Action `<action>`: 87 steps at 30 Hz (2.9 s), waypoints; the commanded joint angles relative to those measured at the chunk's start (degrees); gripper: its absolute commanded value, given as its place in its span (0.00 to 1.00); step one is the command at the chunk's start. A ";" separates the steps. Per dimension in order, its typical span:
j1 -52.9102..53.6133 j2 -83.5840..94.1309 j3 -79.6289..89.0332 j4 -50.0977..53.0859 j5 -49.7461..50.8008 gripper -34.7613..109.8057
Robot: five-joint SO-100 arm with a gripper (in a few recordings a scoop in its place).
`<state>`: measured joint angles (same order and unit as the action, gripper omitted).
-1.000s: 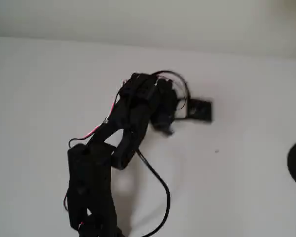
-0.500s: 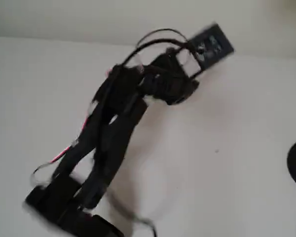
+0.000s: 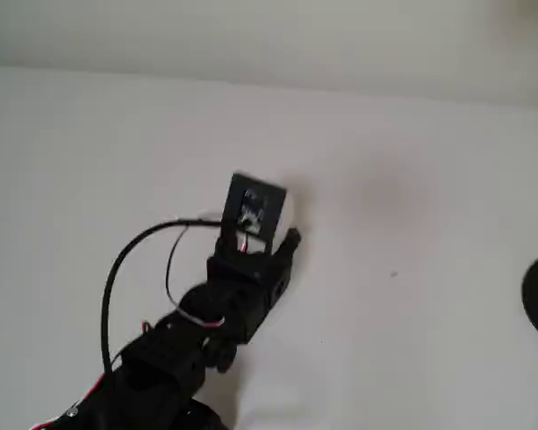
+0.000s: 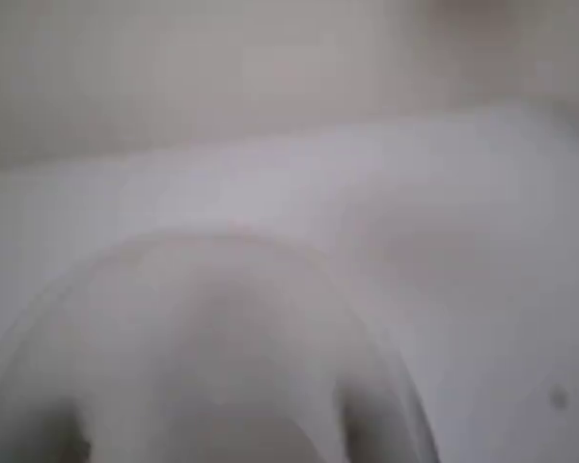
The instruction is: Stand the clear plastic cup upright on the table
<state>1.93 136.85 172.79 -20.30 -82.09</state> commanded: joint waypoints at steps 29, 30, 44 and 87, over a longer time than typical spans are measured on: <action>5.63 -104.06 -31.90 -84.99 -16.35 0.70; 5.89 -104.06 -31.73 -85.34 -16.79 0.72; 7.65 -80.24 -18.37 -80.60 -11.34 0.76; 2.90 51.50 -11.34 89.30 70.93 0.27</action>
<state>7.82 187.65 162.77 62.67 -21.36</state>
